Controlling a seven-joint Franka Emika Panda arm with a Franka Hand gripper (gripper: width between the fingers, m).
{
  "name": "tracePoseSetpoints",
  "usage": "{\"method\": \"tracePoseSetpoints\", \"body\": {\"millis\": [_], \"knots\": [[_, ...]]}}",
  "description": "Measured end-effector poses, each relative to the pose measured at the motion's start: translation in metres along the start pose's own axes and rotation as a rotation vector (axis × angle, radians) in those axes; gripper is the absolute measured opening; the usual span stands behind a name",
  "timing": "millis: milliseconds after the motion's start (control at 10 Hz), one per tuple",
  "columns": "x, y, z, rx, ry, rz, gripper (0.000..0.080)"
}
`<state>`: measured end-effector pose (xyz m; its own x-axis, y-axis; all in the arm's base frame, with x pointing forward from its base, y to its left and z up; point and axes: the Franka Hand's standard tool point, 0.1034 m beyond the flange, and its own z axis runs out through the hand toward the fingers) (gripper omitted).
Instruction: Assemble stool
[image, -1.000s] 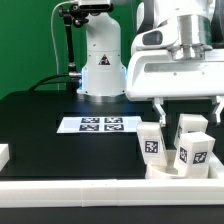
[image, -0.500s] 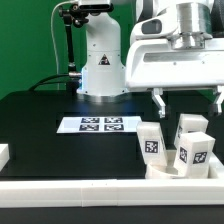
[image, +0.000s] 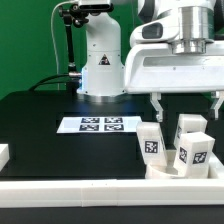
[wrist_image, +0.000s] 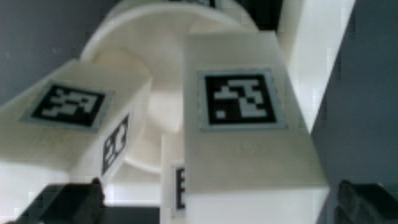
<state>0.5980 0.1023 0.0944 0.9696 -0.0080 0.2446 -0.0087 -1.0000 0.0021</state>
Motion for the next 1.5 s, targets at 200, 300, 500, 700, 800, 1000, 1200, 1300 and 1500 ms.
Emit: {"method": "tracePoseSetpoints", "body": {"millis": [200,300,500,700,800,1000,1200,1300,1500], "knots": [[-0.005,-0.002,0.000,-0.004,-0.139,0.003,0.0648],[-0.004,-0.002,-0.002,-0.006,-0.203,0.006,0.0648],[0.002,-0.006,-0.001,-0.003,-0.171,0.003,0.0648],[0.002,-0.007,0.000,-0.003,-0.170,0.001,0.0648],[0.000,-0.007,0.002,-0.004,-0.173,0.002,0.0648],[-0.003,-0.013,0.004,-0.003,-0.178,0.010,0.0377],[-0.003,-0.012,0.004,-0.003,-0.178,0.011,0.0339],[-0.003,-0.012,0.004,-0.003,-0.178,0.011,0.0339],[-0.003,-0.012,0.004,-0.006,-0.178,0.040,0.0339]]}}
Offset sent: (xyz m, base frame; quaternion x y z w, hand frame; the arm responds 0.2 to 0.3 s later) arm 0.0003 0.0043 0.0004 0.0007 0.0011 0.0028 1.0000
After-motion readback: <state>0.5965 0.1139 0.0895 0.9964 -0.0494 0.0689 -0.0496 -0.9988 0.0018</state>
